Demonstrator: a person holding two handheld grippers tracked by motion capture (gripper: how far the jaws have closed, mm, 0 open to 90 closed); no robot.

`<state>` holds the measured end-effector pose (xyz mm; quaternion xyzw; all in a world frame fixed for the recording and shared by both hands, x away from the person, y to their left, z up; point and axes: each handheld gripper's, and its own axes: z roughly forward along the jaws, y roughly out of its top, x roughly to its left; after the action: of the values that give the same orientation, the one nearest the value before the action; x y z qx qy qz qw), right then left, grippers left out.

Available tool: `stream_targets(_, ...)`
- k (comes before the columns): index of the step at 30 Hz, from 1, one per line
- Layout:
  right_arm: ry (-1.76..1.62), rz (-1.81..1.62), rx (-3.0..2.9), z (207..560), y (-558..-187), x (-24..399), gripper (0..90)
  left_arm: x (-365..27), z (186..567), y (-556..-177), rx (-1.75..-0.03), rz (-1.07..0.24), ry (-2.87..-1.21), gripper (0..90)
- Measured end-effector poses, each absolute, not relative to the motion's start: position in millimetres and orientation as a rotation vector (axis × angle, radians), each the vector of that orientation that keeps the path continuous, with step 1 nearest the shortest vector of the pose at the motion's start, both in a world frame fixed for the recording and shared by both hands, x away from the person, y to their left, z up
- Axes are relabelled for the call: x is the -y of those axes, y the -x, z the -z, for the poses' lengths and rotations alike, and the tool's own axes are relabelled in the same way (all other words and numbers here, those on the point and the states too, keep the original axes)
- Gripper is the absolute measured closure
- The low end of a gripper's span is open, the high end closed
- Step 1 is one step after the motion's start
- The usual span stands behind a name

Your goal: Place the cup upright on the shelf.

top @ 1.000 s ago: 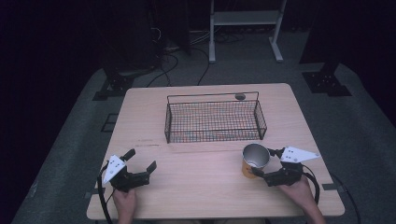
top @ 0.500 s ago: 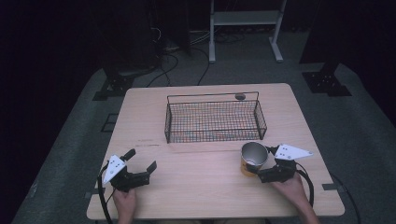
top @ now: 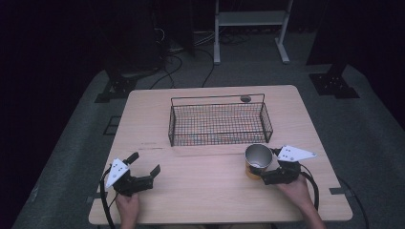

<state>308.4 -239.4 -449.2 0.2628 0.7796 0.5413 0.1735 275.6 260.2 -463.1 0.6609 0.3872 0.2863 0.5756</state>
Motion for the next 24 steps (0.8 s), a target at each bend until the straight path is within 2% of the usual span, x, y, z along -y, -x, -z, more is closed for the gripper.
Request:
stream_targets(13,-0.727,-1.57,-2.228,416,-318,235,12.8,-260,463,-275,-0.906,-0.673,-1.544,0.0)
stream_targets(24,-0.678,-1.579,-2.232,374,-344,221,12.8,-260,463,-276,-0.907,-0.673,-1.544,0.0)
